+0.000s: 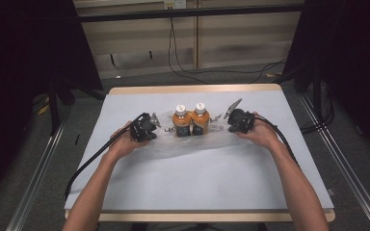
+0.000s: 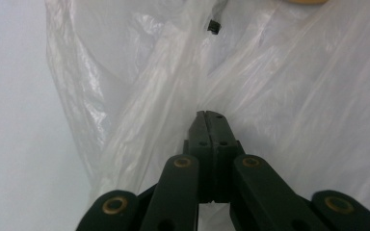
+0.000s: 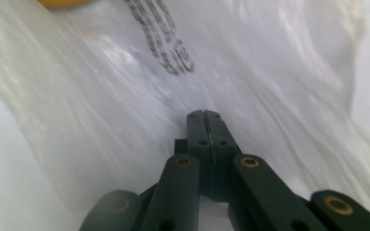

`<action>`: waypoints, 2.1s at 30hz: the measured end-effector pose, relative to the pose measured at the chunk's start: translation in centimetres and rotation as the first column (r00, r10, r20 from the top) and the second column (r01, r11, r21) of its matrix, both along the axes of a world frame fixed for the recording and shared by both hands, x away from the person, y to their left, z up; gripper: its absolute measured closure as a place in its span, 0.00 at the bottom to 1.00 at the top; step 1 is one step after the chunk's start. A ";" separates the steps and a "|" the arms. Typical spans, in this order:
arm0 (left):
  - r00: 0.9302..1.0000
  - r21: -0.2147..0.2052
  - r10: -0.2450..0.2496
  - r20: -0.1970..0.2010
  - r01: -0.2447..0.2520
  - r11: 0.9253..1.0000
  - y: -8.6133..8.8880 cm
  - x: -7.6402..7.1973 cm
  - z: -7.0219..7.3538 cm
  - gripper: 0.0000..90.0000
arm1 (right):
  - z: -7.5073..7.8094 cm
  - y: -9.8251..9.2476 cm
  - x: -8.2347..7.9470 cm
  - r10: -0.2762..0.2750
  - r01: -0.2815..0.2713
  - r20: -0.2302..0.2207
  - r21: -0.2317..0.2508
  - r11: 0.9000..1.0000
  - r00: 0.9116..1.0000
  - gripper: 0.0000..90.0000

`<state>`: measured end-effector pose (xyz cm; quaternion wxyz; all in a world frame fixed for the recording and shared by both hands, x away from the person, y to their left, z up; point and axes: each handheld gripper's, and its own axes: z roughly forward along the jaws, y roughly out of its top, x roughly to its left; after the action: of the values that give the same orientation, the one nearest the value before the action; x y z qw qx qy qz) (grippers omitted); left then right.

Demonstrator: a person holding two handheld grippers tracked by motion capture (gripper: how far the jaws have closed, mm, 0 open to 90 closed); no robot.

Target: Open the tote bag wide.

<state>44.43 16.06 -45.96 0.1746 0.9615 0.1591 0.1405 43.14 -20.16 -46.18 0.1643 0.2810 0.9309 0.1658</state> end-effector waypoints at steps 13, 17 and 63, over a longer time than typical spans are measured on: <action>1.000 0.015 0.020 -0.010 -0.020 1.000 1.6 0.0 0.1 1.00 | 0.1 -2.4 -0.6 -0.010 0.009 -0.012 -0.075 0.997 1.000 1.00; 0.999 -0.011 0.029 -0.013 -0.029 1.000 2.5 0.0 0.0 1.00 | 0.2 -3.2 -1.1 -0.015 0.013 -0.028 -0.060 0.998 0.999 1.00; 0.991 -0.294 0.119 -0.057 -0.131 0.947 5.9 -0.6 -0.4 1.00 | -0.6 -5.3 -3.5 -0.069 0.060 0.026 0.261 0.963 0.997 1.00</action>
<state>43.78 21.95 -46.38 0.3047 0.9148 0.2422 0.1074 39.68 -25.42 -46.74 0.1474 0.3275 0.8885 0.2857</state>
